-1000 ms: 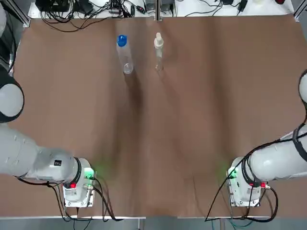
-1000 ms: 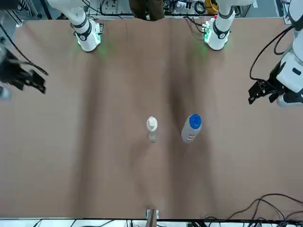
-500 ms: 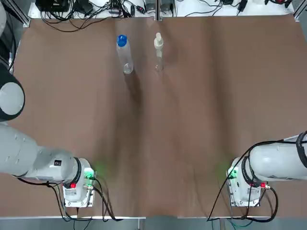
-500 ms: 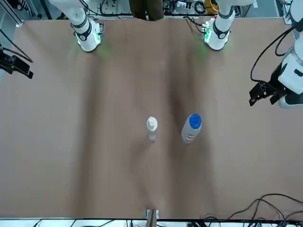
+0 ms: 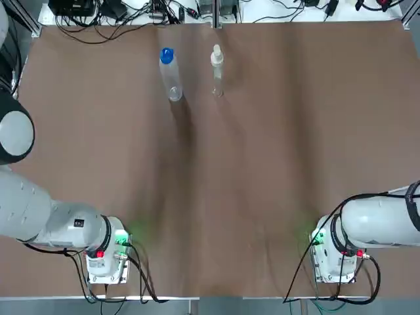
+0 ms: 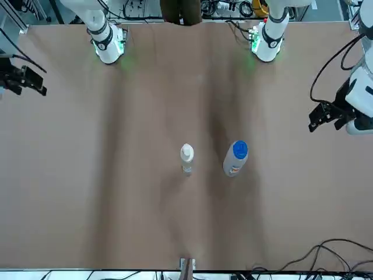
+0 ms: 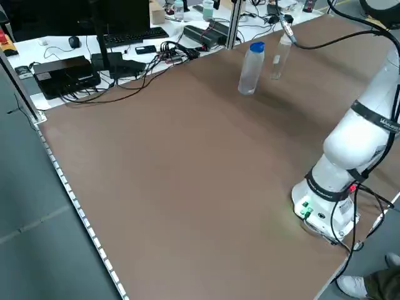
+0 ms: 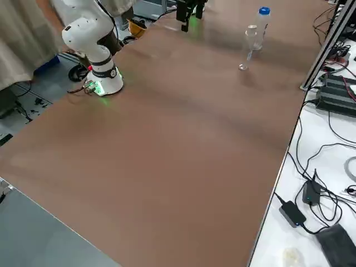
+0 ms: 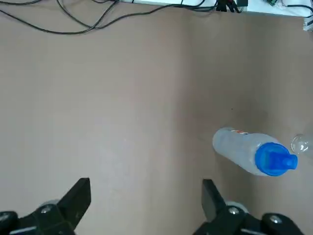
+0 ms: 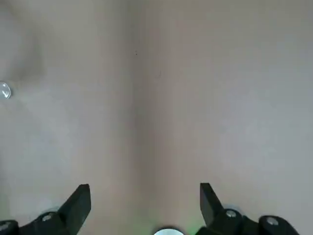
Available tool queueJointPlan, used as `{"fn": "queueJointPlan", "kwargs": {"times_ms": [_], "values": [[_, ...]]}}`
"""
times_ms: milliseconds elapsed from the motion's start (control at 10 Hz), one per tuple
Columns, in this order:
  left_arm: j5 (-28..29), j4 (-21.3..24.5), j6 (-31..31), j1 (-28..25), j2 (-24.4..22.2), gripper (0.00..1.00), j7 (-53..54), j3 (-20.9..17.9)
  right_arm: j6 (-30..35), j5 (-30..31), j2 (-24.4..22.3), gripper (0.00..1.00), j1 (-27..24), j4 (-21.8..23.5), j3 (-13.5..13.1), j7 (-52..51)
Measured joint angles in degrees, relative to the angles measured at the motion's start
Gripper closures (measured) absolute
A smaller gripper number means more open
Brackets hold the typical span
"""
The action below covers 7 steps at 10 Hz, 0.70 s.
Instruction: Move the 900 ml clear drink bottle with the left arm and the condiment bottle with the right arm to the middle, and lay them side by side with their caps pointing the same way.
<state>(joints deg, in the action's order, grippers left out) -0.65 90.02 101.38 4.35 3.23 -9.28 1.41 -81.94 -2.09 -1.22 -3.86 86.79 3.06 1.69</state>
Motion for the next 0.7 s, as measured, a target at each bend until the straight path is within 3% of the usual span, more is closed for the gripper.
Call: {"fn": "queueJointPlan", "kwargs": {"times_ms": [700], "values": [[0.00,0.00,0.00,0.00,0.13,0.00,0.00,-0.03,-2.13,0.25,-0.14,0.01,2.57,0.01,-0.03,-0.09]]}}
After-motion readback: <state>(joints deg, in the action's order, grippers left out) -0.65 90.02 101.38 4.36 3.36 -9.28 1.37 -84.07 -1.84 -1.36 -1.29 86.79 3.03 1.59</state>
